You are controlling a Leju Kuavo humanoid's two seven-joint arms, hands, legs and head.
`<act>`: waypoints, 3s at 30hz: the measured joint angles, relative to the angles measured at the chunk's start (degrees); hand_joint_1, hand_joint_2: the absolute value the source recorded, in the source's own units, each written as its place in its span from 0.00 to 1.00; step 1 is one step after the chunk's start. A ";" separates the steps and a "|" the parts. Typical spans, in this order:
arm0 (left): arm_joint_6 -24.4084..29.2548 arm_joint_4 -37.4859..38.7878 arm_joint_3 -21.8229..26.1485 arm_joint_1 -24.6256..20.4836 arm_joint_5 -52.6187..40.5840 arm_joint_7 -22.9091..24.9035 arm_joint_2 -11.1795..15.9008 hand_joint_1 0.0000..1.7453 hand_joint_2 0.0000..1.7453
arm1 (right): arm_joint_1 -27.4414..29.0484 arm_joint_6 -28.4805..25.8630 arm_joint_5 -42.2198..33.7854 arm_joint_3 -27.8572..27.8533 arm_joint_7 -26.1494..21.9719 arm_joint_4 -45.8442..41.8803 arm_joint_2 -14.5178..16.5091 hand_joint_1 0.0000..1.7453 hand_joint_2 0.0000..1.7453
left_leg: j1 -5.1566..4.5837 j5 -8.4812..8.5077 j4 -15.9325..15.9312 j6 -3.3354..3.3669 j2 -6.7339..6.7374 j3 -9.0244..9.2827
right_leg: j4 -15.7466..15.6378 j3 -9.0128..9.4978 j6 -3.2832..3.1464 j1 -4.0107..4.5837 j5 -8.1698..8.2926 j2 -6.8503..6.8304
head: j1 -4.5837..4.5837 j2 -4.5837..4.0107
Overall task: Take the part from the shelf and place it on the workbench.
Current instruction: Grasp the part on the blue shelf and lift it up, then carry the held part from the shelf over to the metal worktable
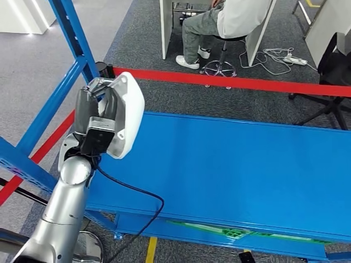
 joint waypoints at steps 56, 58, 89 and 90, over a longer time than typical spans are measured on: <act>-6.88 -20.68 -10.54 11.32 15.77 -3.62 0.21 1.00 1.00 | -0.02 -0.13 0.81 -1.23 0.43 0.00 0.15 0.00 1.00 | -0.50 -0.61 0.75 -0.92 -0.08 0.38 | -9.00 4.58 -1.14 0.19 5.33 0.07 | -0.26 -0.01; -6.72 -21.42 -11.20 11.72 15.24 -4.01 0.27 1.00 1.00 | -0.02 -0.13 0.81 -1.26 0.43 -0.01 0.21 0.00 1.00 | -0.21 -0.32 0.16 -0.52 -0.07 0.44 | -8.66 4.17 -0.53 0.13 4.86 -0.02 | -0.18 -0.01; -6.66 -24.01 -14.26 13.51 13.99 -5.33 1.26 1.00 1.00 | -0.14 -0.18 0.81 -1.77 0.28 -0.01 0.43 0.00 1.00 | -0.52 -1.16 -0.32 -0.07 0.11 2.12 | -8.21 3.40 -0.56 0.38 5.32 -0.32 | -0.27 -0.01; -6.68 -24.08 -14.32 13.51 13.98 -5.33 1.23 1.00 1.00 | -0.15 -0.19 0.81 -1.77 0.28 -0.01 0.44 0.00 1.00 | -0.36 -0.81 -0.66 0.12 0.18 2.04 | -6.52 2.60 -0.33 0.39 4.01 -0.28 | -0.17 -0.02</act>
